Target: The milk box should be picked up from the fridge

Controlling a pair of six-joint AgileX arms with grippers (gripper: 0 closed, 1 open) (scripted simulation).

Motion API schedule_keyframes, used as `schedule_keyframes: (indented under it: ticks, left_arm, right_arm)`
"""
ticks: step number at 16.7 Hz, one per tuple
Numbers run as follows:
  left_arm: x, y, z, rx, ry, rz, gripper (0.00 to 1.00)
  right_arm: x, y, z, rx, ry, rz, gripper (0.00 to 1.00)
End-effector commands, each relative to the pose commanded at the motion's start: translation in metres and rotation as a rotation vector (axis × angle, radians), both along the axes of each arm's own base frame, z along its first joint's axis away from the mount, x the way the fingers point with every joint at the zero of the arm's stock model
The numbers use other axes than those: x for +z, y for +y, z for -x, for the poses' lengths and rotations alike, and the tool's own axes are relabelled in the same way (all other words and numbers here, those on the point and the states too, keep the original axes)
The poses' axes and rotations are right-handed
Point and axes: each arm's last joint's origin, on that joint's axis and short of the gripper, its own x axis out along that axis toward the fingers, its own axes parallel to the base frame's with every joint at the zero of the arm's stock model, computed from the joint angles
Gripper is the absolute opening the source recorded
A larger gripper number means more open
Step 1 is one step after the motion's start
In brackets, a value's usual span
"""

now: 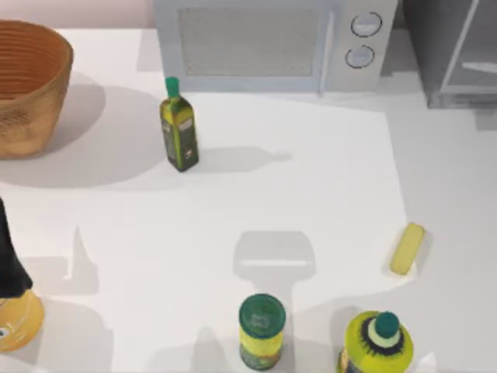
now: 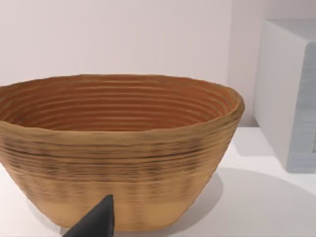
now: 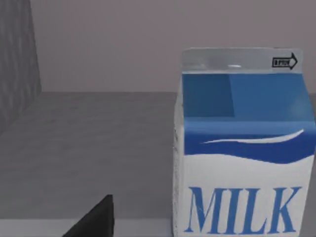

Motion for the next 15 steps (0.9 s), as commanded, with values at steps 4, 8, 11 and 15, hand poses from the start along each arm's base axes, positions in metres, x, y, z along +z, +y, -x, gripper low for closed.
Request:
schedule_keyframes:
  ticks: [4,8,11,15]
  left_arm:
    - [0.000,0.000,0.000,0.000,0.000,0.000,1.00]
    - [0.000,0.000,0.000,0.000,0.000,0.000,1.00]
    - [0.000,0.000,0.000,0.000,0.000,0.000,1.00]
    - [0.000,0.000,0.000,0.000,0.000,0.000,1.00]
  right_arm:
    - [-0.001,-0.001,-0.002,0.000,0.002,-0.001,1.00]
    - [-0.002,-0.002,-0.030,0.000,0.001,0.000,1.00]
    - [0.000,-0.001,-0.053,0.000,-0.005,0.001,1.00]
    - [0.000,-0.001,-0.060,0.000,0.000,0.000,1.00]
